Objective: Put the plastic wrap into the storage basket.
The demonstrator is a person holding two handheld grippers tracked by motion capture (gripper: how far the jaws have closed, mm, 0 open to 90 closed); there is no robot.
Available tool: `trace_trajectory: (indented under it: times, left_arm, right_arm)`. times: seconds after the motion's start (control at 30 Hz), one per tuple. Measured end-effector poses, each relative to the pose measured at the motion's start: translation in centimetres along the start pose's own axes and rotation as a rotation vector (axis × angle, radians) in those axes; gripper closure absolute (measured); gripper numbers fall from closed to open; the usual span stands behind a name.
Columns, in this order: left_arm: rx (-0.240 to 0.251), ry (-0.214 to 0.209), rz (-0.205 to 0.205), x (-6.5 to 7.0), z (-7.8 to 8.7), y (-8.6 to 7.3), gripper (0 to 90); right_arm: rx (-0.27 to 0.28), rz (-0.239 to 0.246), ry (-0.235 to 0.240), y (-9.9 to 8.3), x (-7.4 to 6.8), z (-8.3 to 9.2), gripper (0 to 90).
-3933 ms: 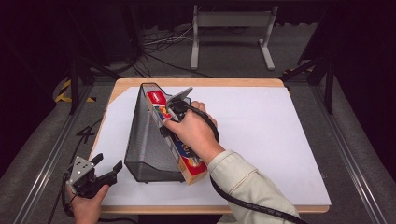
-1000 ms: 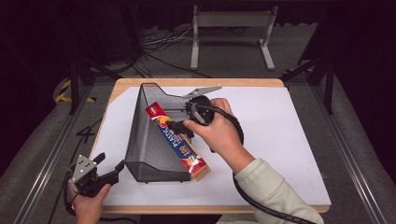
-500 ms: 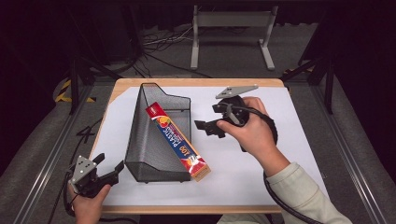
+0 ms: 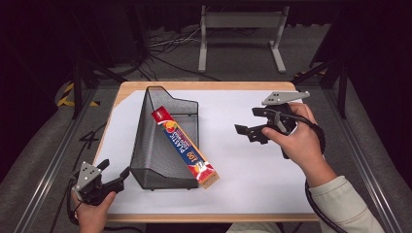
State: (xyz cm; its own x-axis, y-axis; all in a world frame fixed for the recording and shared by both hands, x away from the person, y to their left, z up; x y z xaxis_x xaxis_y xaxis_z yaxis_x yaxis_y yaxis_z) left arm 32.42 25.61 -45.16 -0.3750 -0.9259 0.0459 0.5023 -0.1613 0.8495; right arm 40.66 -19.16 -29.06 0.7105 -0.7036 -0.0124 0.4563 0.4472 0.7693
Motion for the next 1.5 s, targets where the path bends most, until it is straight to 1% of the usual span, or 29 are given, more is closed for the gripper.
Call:
trace_trajectory:
  times: [0.07, 0.1, 0.13, 0.23, 0.4, 0.5, 0.53, 0.6, 0.63, 0.67, 0.87, 1.03, 1.2, 1.33, 1.4, 1.47, 1.5]
  left_arm:
    - [0.001, 0.0, 0.004, 0.0, 0.0, 0.0, 23.3]
    - [0.002, 0.0, 0.005, 0.0, 0.1, 0.0, 23.3]
    - [0.001, -0.001, 0.007, 0.0, 0.1, 0.0, 23.3]
    - [0.001, 0.0, 0.009, -0.1, 0.1, -0.1, 23.3]
    - [0.002, -0.001, 0.01, 0.0, 0.1, -0.1, 23.3]
    - [0.002, 0.0, 0.007, 0.0, 0.1, -0.1, 23.3]
    - [0.002, 0.0, 0.007, 0.0, 0.1, -0.1, 23.3]
    - [0.001, -0.002, 0.007, 0.0, 0.1, -0.1, 23.3]
    - [0.0, -0.001, 0.007, 0.0, 0.1, -0.1, 23.3]
    - [0.0, -0.001, 0.007, 0.0, 0.1, -0.1, 23.3]
    - [0.0, 0.005, 0.01, 0.0, 0.0, -0.1, 23.3]
    - [0.003, 0.007, 0.009, 0.0, 0.0, -0.1, 23.2]
    - [0.002, 0.006, 0.01, 0.0, 0.0, -0.1, 23.3]
    - [0.0, 0.002, 0.01, 0.0, 0.1, -0.2, 23.3]
    - [0.005, 0.0, 0.014, -0.2, 0.1, -0.2, 23.3]
    - [0.007, 0.0, 0.015, -0.2, 0.2, -0.2, 23.3]
    - [0.008, 0.0, 0.015, -0.3, 0.3, -0.2, 23.3]
  right_arm:
    - [0.001, 0.021, -0.007, -0.7, 0.4, 0.2, 15.9]
    - [0.006, 0.023, -0.004, -1.0, 0.6, 0.3, 16.0]
    - [0.014, 0.02, 0.003, -1.3, 0.8, 0.5, 16.0]
    - [0.027, -0.005, -0.008, -2.5, 1.8, 0.9, 15.9]
    - [0.03, -0.006, -0.028, -4.3, 3.0, 1.3, 14.9]
    - [0.031, -0.027, -0.026, -6.0, 3.9, 1.4, 14.5]
    - [0.031, -0.027, -0.026, -6.0, 3.9, 1.4, 14.5]
    - [0.025, -0.034, -0.033, -7.3, 4.5, 1.3, 14.4]
    - [0.025, -0.054, -0.037, -8.4, 4.9, 1.2, 14.5]
    - [0.025, -0.054, -0.037, -8.4, 4.9, 1.2, 14.5]
    - [-0.001, -0.084, -0.057, -11.8, 6.0, 0.9, 14.5]
    - [-0.001, -0.105, -0.059, -13.5, 6.5, 0.7, 13.7]
    - [-0.006, -0.132, -0.061, -15.3, 6.8, 0.1, 13.7]
    - [0.007, -0.138, -0.066, -16.7, 6.9, -0.5, 13.7]
    - [0.003, -0.13, -0.082, -17.2, 6.8, -0.7, 13.6]
    - [-0.001, -0.123, -0.083, -17.5, 6.8, -0.6, 13.7]
    - [0.006, -0.123, -0.084, -17.6, 6.7, -0.5, 13.6]
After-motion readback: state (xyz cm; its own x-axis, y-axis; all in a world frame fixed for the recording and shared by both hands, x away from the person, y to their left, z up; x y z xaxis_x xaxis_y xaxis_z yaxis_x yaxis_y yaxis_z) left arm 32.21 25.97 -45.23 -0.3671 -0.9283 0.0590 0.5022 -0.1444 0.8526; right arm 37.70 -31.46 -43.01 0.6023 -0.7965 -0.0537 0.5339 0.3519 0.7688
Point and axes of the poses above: each handheld gripper's, and its own axes: z roughly backward along the jaws, y roughly out of its top, x roughly to its right, the point moved 4 cm from there along -z, roughly forward along the jaws, and after that the axes turned 6 degrees about -x, right-handed, at the moved point
